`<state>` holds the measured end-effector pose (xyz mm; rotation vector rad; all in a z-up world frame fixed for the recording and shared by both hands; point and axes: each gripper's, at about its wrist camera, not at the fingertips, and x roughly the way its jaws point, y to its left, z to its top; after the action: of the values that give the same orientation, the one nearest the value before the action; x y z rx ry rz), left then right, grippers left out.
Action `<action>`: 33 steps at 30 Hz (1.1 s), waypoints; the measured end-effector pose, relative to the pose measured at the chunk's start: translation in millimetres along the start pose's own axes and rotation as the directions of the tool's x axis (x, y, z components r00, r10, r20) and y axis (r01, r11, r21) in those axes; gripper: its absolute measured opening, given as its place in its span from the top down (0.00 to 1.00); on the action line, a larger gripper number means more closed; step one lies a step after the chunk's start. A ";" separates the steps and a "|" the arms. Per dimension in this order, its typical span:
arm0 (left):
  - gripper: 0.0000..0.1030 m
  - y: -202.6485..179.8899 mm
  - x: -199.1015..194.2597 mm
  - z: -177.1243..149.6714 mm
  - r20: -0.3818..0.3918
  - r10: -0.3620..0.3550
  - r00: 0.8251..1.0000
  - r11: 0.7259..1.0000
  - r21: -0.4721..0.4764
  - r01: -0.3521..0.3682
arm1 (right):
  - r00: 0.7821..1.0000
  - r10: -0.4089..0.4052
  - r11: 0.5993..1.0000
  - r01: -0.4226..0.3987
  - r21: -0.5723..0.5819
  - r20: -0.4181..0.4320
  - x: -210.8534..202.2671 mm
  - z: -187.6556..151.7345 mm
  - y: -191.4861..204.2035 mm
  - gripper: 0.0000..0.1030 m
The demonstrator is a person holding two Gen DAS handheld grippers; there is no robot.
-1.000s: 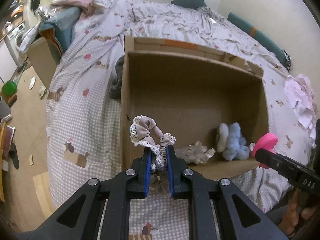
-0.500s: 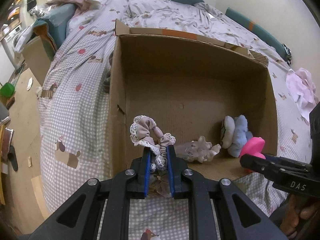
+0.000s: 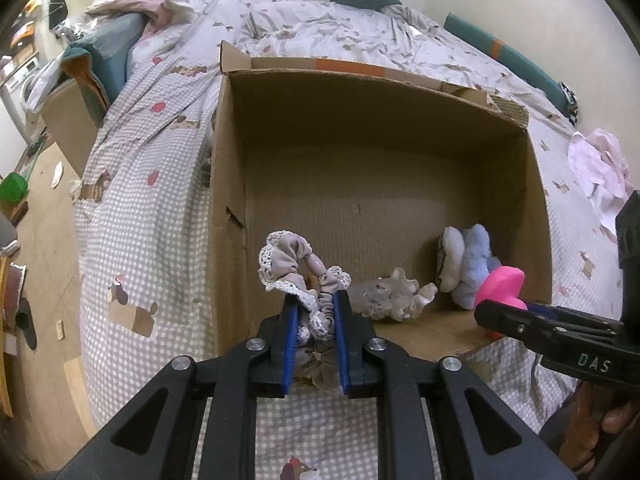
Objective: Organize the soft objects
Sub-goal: 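Carry the beige scrunchie and pink duck over the box with both grippers, then lower both items into the box and open both grippers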
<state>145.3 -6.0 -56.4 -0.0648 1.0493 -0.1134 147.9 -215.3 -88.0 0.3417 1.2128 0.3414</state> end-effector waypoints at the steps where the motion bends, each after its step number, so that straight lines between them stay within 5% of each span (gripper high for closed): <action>1: 0.86 -0.3 -0.9 -0.1 0.004 -0.012 1.000 1.000 0.000 0.012 | 1.000 0.003 1.000 -0.003 0.005 0.002 -0.2 -0.1 -1.0 0.56; 10: 0.72 -0.9 -0.8 -1.5 -0.011 -0.018 1.000 1.000 -0.001 0.018 | 1.000 -0.004 1.000 0.003 0.016 0.010 -1.0 -0.6 -4.5 0.56; 12: 0.45 -1.2 -1.7 -1.9 -0.011 -0.030 1.000 1.000 -0.004 0.029 | 1.000 -0.002 1.000 0.001 0.017 0.013 -1.3 -0.5 -4.1 0.56; 14: 0.33 -1.5 -4.6 -1.9 0.005 -0.024 1.000 1.000 -0.009 0.024 | 1.000 -0.005 1.000 0.005 0.014 0.015 -1.1 -1.1 -4.0 0.55; 17: 0.33 -1.6 -5.3 -0.6 0.007 -0.026 1.000 1.000 -0.014 0.026 | 1.000 -0.010 1.000 0.010 0.012 0.025 -1.6 -1.3 -2.4 0.48; 19: 0.33 -1.1 -5.2 -0.9 0.008 -0.023 1.000 1.000 -0.017 0.023 | 0.999 -0.002 1.000 0.001 0.022 0.042 -4.6 -1.3 -3.2 0.32; 21: 0.33 -0.4 -5.9 -1.6 0.009 -0.013 1.000 1.000 -0.017 0.013 | 0.998 0.002 0.999 -0.004 0.036 0.055 -7.7 -1.1 -5.4 0.27; 33: 0.33 11.8 -32.6 -11.7 0.055 0.034 0.998 0.999 -0.042 -0.031 | 0.996 0.016 0.999 -0.020 0.037 0.090 -25.4 -7.4 -7.9 0.26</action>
<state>119.9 9.8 -35.4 -0.0874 0.9963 -0.0604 133.6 -232.8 -72.2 0.3968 1.1300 0.3158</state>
